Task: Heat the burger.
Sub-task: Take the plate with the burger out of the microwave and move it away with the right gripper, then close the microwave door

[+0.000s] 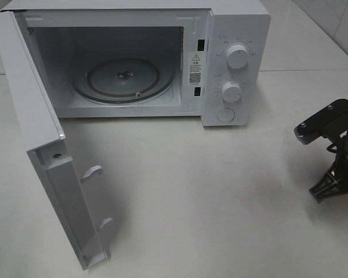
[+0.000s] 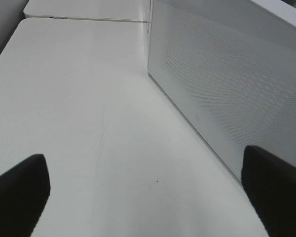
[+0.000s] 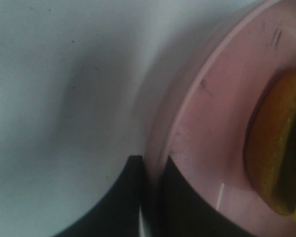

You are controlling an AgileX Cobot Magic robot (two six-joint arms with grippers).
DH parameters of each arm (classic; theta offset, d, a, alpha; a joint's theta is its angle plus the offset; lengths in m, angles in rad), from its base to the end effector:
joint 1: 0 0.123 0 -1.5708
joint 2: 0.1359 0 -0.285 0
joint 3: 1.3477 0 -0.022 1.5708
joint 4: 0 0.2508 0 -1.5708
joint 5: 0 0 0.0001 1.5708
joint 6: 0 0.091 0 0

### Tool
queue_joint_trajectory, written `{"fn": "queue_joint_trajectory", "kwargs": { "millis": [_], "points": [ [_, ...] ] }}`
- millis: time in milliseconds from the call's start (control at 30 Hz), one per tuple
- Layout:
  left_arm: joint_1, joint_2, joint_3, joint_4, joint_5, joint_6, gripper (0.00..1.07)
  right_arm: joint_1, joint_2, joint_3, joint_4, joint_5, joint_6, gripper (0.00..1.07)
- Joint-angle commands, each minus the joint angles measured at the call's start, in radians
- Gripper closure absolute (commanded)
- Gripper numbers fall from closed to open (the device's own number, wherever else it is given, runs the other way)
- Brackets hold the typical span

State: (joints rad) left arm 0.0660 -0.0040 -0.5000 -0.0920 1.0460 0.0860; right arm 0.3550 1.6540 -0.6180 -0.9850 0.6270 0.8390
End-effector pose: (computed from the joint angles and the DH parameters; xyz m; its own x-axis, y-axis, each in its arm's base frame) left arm -0.0045 -0.0076 0.2787 -0.4361 0.0109 -0.8998 0.0230 0.9997 0.0010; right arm 0.2451 0.0433 0.1331 -0.9008 -0.3761 -0.2169 -0.2349 0.8423 -0.4851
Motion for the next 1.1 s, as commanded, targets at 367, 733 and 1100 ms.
{"fn": "queue_joint_trajectory", "kwargs": {
  "millis": [367, 733, 1100],
  "points": [
    [0.001, -0.021, 0.003, -0.006, -0.008, -0.006, 0.09, -0.039, 0.154, -0.06, -0.112, 0.042, 0.172, 1.01],
    [0.001, -0.021, 0.003, -0.006, -0.008, -0.006, 0.09, -0.039, 0.161, -0.06, -0.094, 0.031, 0.195, 0.56],
    [0.001, -0.021, 0.003, -0.006, -0.008, -0.006, 0.09, -0.036, 0.03, -0.06, 0.033, 0.04, 0.028, 0.31]
  ]
}}
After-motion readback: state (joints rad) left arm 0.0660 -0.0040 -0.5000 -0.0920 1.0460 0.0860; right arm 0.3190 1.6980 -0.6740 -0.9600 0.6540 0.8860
